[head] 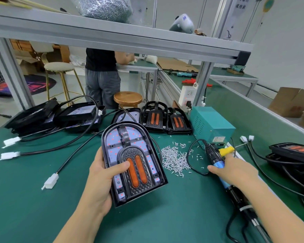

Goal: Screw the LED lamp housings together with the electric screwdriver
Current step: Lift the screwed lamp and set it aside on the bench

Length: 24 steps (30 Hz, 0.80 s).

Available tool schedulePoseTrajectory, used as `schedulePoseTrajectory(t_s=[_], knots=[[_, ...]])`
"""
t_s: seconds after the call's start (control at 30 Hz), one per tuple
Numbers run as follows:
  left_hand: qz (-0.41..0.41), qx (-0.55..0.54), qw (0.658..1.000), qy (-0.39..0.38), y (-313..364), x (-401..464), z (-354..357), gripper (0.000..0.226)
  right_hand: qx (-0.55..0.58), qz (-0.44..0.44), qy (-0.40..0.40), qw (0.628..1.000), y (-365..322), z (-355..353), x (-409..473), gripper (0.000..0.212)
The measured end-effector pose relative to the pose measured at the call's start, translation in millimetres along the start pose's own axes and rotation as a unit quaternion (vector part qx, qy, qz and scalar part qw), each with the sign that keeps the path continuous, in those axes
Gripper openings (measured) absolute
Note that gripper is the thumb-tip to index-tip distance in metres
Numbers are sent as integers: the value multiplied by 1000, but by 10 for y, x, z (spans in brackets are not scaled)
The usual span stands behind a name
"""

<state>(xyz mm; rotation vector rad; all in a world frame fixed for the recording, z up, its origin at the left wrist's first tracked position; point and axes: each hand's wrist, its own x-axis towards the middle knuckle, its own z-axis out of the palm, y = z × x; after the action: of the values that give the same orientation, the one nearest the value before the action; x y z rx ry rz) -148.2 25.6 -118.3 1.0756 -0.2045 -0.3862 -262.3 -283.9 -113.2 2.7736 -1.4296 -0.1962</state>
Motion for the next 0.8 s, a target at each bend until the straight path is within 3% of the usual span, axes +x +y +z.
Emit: schedulePoseTrajectory(t_s=[0.1,0.17,0.2,0.27,0.33,0.43,0.5,0.67,0.73,0.8], knots=[[-5,-5,1000,-18,18,12,0,57,-4,-50,91,995,-125,-157,-144,72],[-4,-7,999,-31,26,20,15,56,124,-140,118,975,-289,-247,-295,73],[-3,-6,999,-38,27,24,25,54,227,-191,77,952,-393,-292,-394,76],[1,-10,998,-55,28,27,61,54,433,-267,-78,858,-615,-355,-645,78],[11,-24,997,-78,33,32,104,56,539,-322,-200,752,-795,-319,-831,71],[24,-37,995,-94,51,56,171,57,622,-345,-253,656,-969,-191,-963,69],[29,-42,994,-98,54,66,218,59,664,-328,-229,632,-1037,-140,-988,65],[55,-3,992,-113,122,164,279,45,711,-307,-158,613,-1060,-200,-888,50],[84,69,993,-37,166,276,192,35,728,-290,-144,604,-1020,-278,-823,45],[128,224,962,91,182,416,5,32,749,-275,-145,585,-962,-376,-750,44]])
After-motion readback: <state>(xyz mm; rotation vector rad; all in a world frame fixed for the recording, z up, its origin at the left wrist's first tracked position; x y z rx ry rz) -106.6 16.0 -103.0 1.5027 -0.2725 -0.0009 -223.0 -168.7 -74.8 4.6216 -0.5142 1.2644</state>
